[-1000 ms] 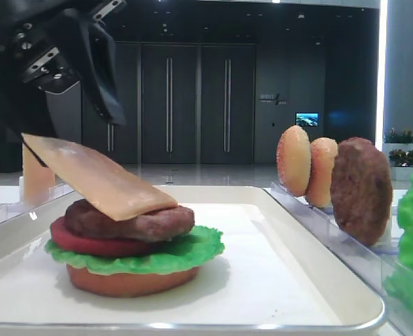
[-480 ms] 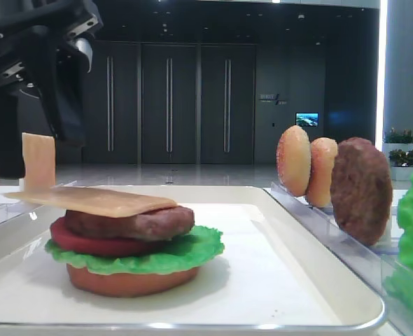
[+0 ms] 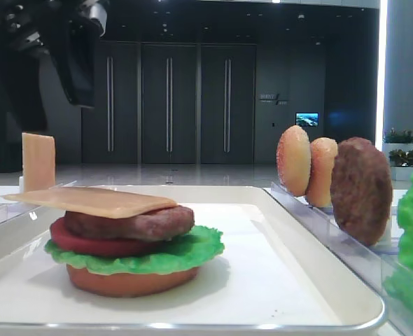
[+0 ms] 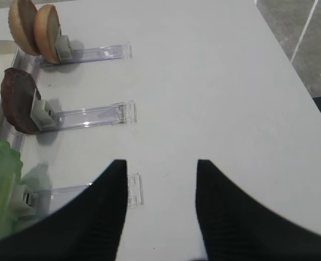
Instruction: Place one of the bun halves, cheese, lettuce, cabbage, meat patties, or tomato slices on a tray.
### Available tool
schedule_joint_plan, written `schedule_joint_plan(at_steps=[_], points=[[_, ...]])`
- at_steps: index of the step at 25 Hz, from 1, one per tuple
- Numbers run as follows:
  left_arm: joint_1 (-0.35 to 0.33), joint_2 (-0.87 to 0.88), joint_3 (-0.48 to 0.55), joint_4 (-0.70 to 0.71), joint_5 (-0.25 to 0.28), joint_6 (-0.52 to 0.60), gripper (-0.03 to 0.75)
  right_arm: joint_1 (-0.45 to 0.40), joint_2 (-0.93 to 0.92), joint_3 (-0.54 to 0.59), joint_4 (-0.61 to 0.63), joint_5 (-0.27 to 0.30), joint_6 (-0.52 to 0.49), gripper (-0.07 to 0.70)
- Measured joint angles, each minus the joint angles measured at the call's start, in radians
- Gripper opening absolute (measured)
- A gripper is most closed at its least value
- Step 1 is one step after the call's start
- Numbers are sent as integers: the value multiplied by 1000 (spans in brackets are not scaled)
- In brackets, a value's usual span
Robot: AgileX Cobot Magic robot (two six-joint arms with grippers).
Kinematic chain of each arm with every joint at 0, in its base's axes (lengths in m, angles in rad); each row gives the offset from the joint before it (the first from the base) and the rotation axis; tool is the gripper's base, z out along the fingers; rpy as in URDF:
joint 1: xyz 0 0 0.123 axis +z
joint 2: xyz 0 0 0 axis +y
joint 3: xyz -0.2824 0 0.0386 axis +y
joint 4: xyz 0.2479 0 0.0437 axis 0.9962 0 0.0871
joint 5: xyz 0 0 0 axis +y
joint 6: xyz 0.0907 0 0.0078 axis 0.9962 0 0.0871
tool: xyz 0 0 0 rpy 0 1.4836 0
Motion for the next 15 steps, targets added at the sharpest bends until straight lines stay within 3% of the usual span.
schedule_joint_plan(at_steps=[7, 15], points=[[27, 0, -147, 222, 17, -7, 450, 0, 0, 0, 0, 0, 0, 290], [225, -9, -168, 330, 18, -9, 450, 0, 0, 0, 0, 0, 0, 290]])
